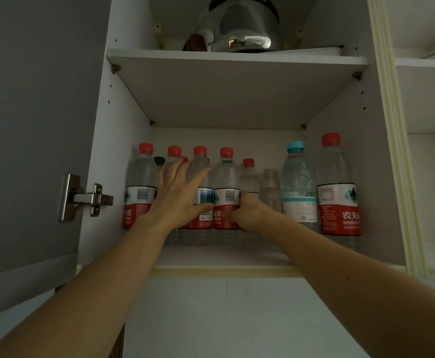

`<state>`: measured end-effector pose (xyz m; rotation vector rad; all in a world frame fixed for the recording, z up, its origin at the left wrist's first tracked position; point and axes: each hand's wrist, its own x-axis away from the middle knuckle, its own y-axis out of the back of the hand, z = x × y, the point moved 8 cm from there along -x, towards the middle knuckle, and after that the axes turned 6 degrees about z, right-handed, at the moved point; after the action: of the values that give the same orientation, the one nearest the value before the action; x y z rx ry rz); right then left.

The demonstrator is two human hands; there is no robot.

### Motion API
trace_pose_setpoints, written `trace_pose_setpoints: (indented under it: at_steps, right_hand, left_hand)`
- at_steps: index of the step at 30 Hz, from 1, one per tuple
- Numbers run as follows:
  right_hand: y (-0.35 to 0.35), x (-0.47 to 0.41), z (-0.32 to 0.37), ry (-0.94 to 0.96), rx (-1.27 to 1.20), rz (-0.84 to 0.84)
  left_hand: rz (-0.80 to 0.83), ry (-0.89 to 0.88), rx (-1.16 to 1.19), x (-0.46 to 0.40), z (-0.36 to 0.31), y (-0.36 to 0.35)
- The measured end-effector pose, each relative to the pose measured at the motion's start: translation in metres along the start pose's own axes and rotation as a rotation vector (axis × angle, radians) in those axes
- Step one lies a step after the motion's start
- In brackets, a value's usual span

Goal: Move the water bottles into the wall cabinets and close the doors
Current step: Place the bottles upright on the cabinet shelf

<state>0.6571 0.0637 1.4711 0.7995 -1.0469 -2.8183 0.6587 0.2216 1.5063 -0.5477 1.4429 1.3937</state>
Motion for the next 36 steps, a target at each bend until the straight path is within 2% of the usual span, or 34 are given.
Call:
trace_pose_setpoints:
  at_steps: [3,7,11,14,16,19,21,24,28,31,36]
  right_hand:
    - [0.002,0.013,0.006,0.038,0.054,-0.048]
    - [0.026,0.052,0.032,0.267,0.272,-0.293]
    - [0.059,0.106,0.047,0.476,0.374,-0.512]
    - [0.078,0.142,0.042,0.534,0.537,-0.636]
    - [0.088,0.156,0.029,0.492,0.596,-0.665]
    - [0.106,0.159,0.001,0.324,0.62,-0.717]
    - [0.117,0.156,-0.018,0.185,0.588,-0.736]
    - [0.117,0.148,-0.043,0.032,0.545,-0.675]
    - [0.116,0.146,-0.057,0.021,0.411,-0.657]
    - [0.121,0.147,-0.061,0.012,0.378,-0.681]
    - [0.122,0.148,-0.064,0.007,0.36,-0.676]
  left_hand:
    - [-0.011,0.004,0.008,0.003,-0.001,0.004]
    - [-0.097,0.01,0.066,0.006,-0.005,0.021]
    - [-0.155,-0.003,0.106,0.008,-0.019,0.039]
    - [-0.186,-0.028,0.168,0.01,-0.036,0.051]
    - [-0.194,-0.043,0.274,0.01,-0.051,0.059]
    - [-0.17,-0.078,0.45,0.002,-0.088,0.068]
    - [-0.083,-0.105,0.558,-0.007,-0.117,0.067]
    - [0.059,-0.082,0.65,-0.022,-0.152,0.055]
    - [0.216,0.006,0.825,-0.036,-0.178,0.03]
    - [0.284,-0.001,0.977,-0.042,-0.187,0.015]
    - [0.321,-0.071,0.99,-0.046,-0.188,0.006]
